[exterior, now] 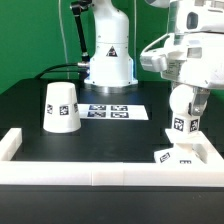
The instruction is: Assemble lamp
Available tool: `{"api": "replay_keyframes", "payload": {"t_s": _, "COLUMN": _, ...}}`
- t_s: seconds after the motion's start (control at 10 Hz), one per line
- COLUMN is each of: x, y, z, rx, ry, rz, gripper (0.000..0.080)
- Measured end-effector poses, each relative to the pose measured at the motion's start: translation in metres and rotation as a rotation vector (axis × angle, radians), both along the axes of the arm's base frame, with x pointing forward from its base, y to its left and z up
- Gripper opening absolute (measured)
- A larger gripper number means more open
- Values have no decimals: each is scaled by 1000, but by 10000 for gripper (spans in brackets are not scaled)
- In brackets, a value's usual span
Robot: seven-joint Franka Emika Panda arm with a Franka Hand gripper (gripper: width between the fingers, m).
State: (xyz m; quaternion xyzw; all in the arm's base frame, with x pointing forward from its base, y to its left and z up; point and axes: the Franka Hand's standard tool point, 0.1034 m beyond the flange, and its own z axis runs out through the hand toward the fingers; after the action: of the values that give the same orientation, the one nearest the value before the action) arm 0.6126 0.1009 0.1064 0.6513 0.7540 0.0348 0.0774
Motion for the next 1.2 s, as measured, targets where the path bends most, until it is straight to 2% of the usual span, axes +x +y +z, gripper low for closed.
{"api": "replay_keyframes", "payload": {"t_s": 0.2, "x": 0, "y": -1, "z": 0, "rx": 5, "ry": -1, "rz": -31, "gripper": 573}}
{"api": "replay_keyframes", "payload": {"t_s": 0.5, "x": 0, "y": -6, "z": 0, "rx": 77, "ry": -19, "rz": -387, "gripper": 574}}
{"api": "replay_keyframes", "payload": {"t_s": 0.8, "x": -1, "y": 0, "z": 0, "rx": 146, "ry": -29, "rz": -784, "gripper": 574}}
{"api": "replay_keyframes", "payload": {"t_s": 1.2, "x": 1, "y": -1, "z": 0, "rx": 182, "ry": -38, "rz": -1006, "gripper": 574}}
